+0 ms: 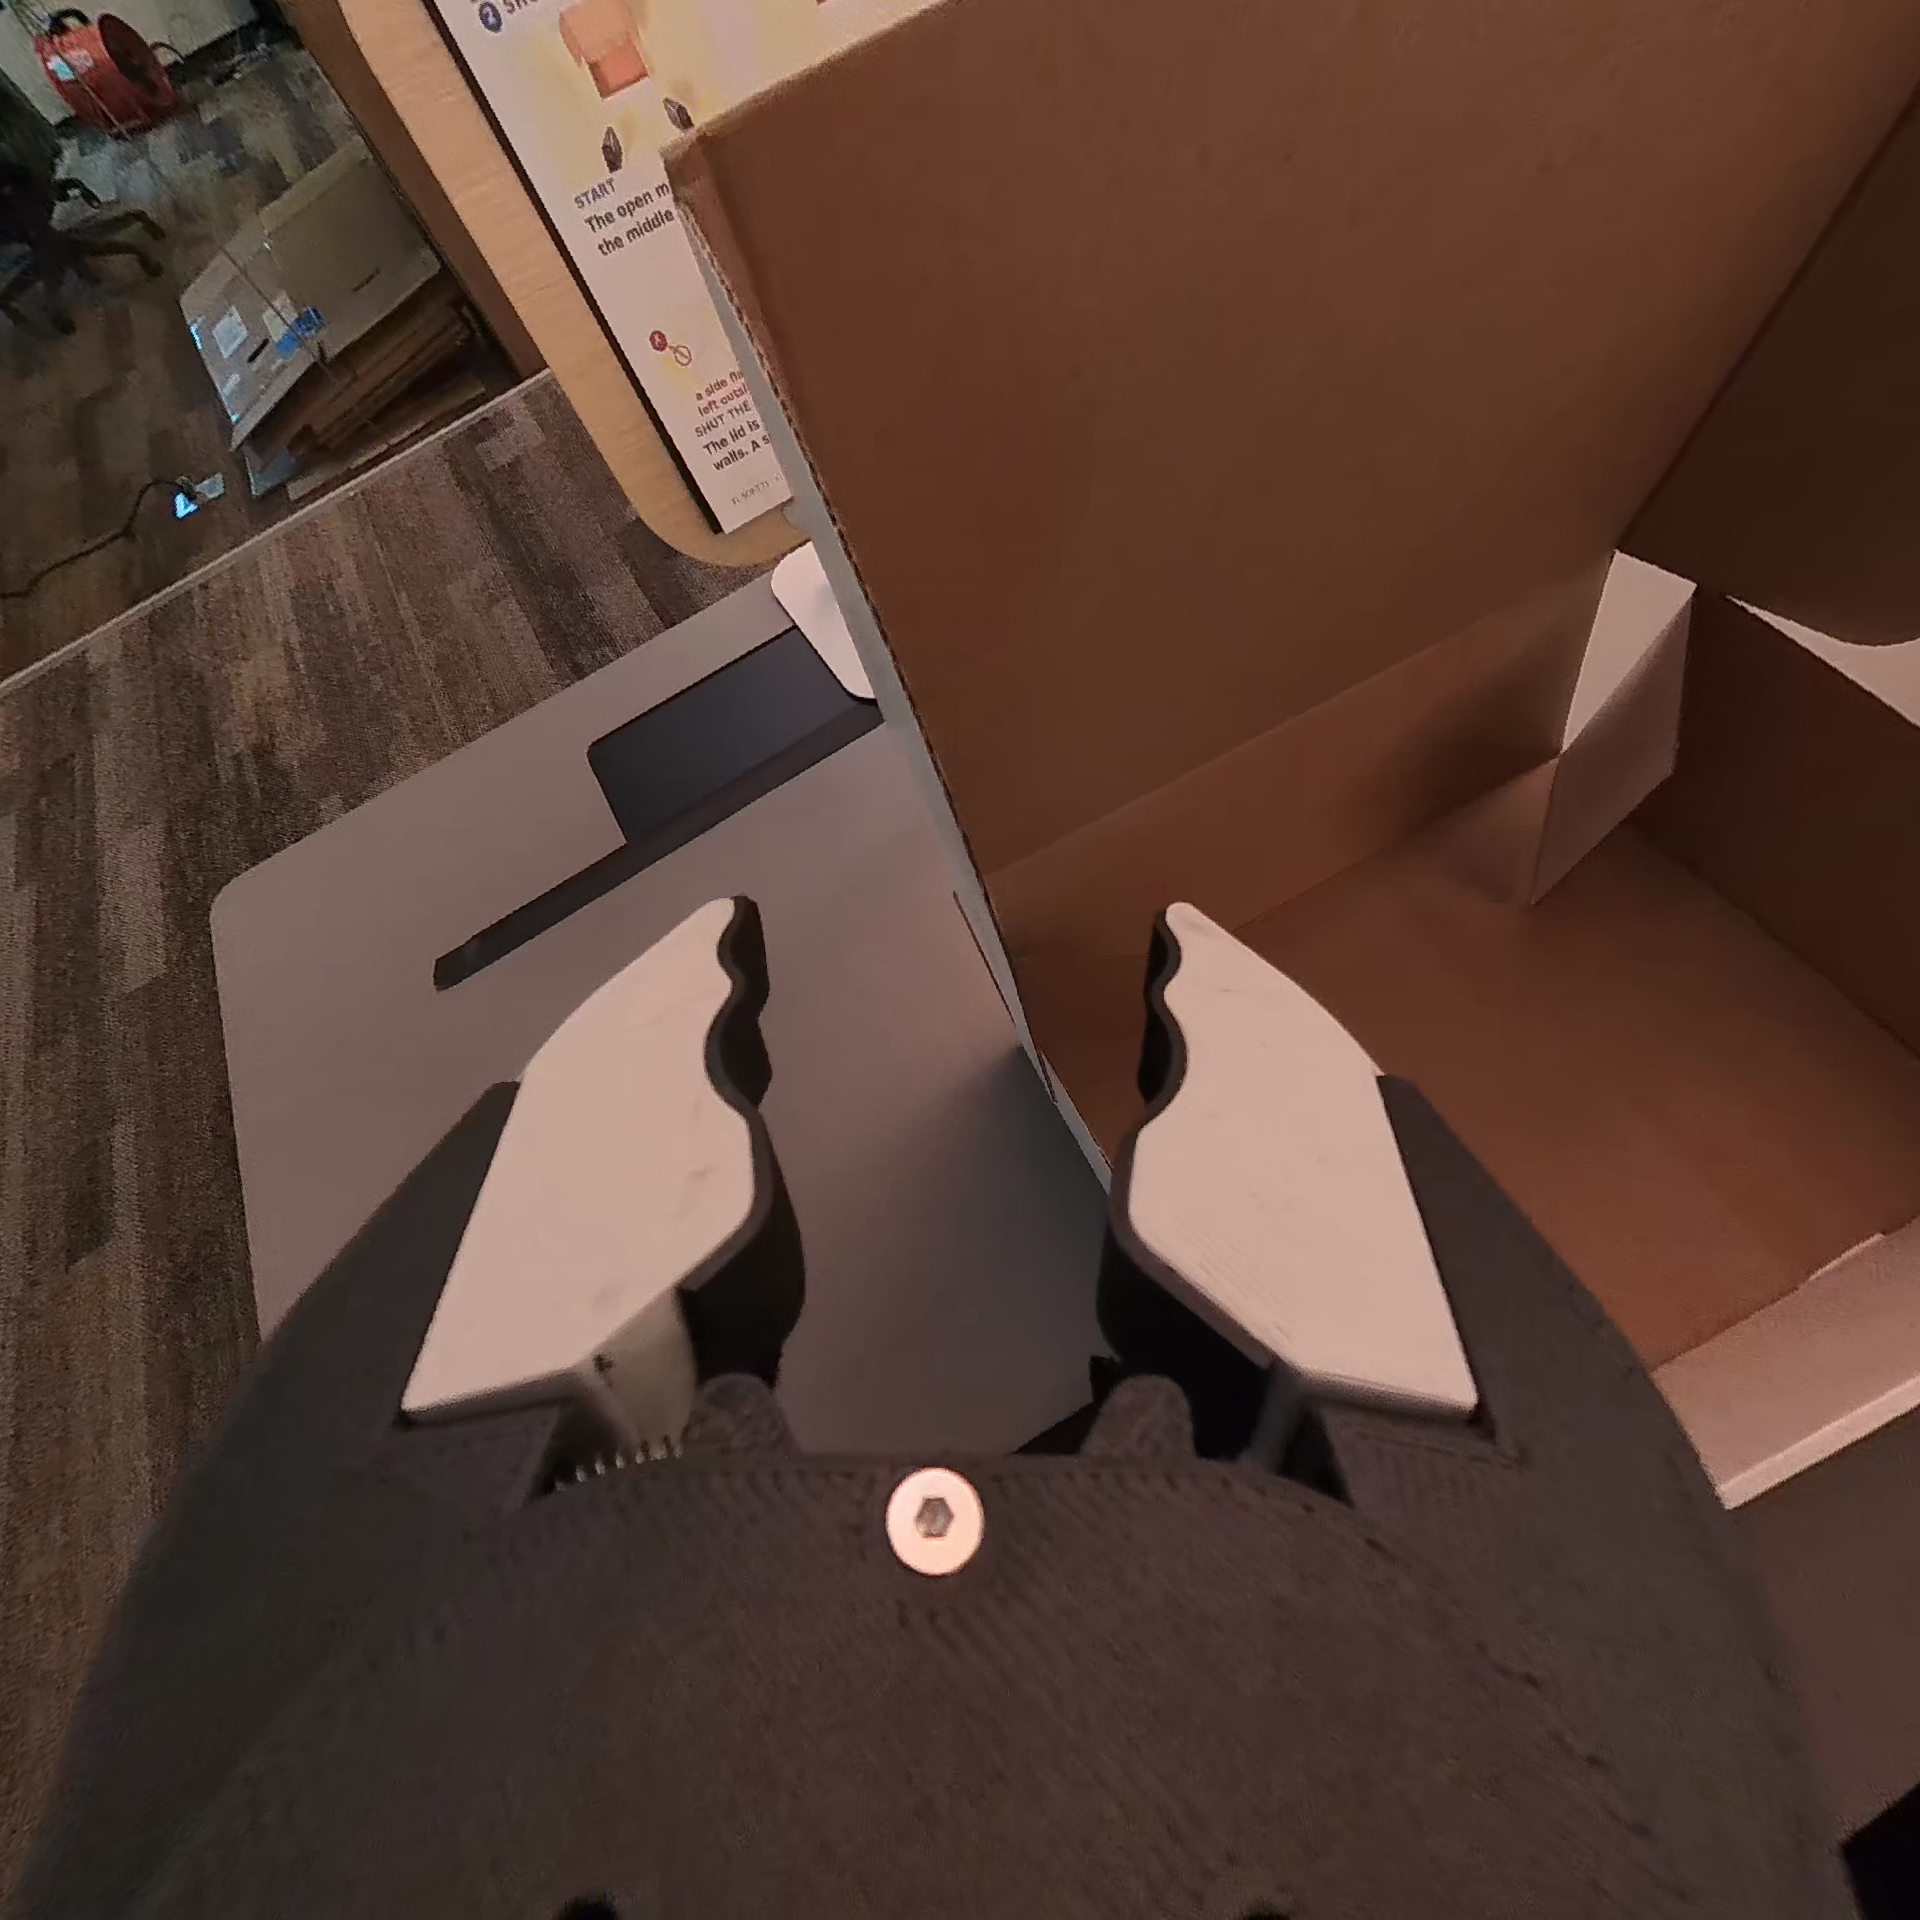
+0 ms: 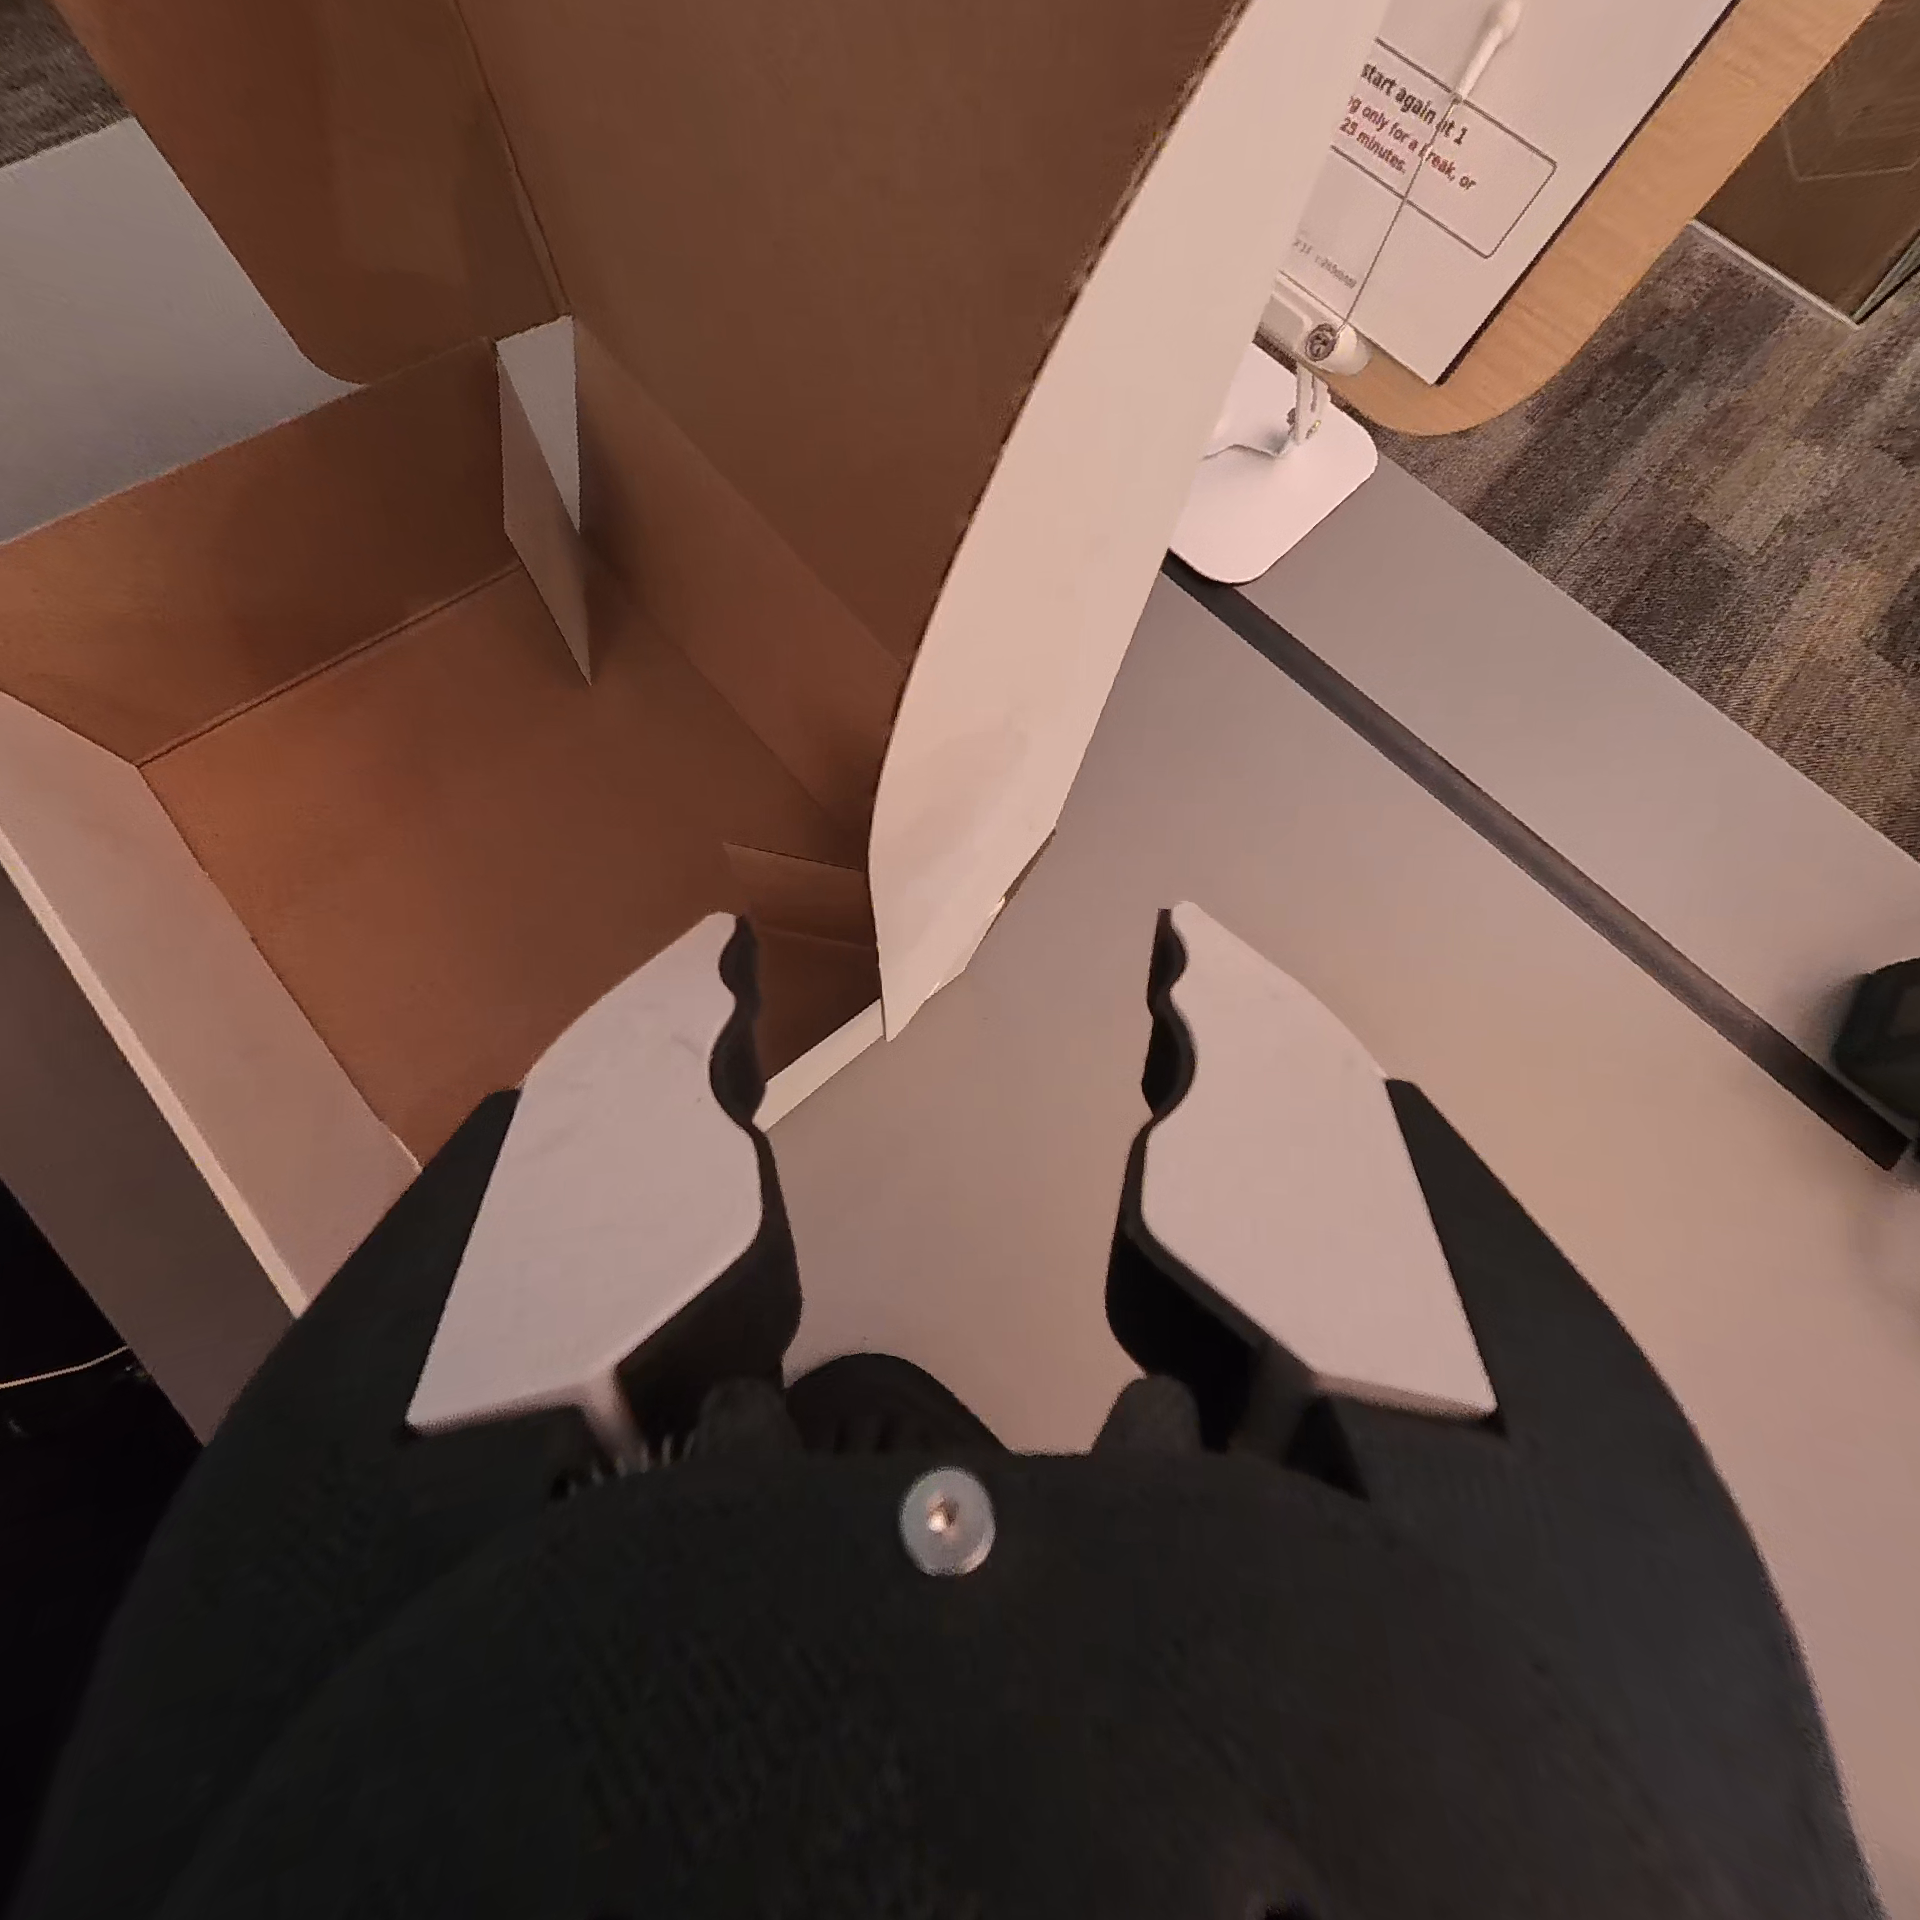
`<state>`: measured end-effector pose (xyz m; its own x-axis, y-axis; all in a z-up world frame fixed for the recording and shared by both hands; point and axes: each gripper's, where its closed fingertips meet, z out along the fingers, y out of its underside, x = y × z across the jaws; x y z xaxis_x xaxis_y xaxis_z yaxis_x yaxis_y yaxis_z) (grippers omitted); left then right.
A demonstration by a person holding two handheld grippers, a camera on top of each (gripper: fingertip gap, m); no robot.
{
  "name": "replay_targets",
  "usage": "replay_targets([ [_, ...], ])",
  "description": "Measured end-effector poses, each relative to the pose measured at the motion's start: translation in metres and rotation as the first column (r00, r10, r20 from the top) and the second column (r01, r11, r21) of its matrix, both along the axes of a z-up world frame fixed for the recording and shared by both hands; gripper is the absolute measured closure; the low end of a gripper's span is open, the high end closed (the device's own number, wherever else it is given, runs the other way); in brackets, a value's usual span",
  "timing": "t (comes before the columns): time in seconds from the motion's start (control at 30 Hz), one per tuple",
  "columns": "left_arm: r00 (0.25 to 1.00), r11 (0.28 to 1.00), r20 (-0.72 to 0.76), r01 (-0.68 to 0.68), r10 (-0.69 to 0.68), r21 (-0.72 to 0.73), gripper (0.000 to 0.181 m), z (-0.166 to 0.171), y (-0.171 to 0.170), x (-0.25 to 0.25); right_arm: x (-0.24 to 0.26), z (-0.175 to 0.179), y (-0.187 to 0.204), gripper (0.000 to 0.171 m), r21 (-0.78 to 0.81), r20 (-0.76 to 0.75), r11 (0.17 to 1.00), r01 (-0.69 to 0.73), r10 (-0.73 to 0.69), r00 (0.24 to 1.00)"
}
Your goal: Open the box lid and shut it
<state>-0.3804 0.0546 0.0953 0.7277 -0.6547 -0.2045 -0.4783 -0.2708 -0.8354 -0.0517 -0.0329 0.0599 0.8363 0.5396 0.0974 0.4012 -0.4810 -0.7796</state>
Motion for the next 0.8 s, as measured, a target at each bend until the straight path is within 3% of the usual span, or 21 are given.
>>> replay_targets([
  [0.03,1.000,1.000,0.005,0.001,-0.001,0.010,0.112,0.002,0.000,0.000,0.001,0.000,0.000,0.099,0.004,0.004,1.000,0.002,-0.002,1.000],
  [0.2,0.988,0.995,0.152,-0.017,0.001,0.102,0.111,0.032,0.004,-0.003,0.011,0.009,0.007,0.099,0.068,0.002,0.997,0.021,-0.021,1.000],
  [0.33,0.977,0.995,0.213,0.003,-0.024,0.097,0.103,0.038,-0.001,-0.004,0.011,0.020,0.011,0.099,0.104,-0.080,0.994,0.032,-0.023,0.997],
  [0.8,0.994,0.998,0.112,0.005,-0.012,0.059,0.102,0.021,0.001,0.001,0.004,0.011,0.011,0.098,0.068,-0.043,0.998,0.019,-0.016,0.999],
])
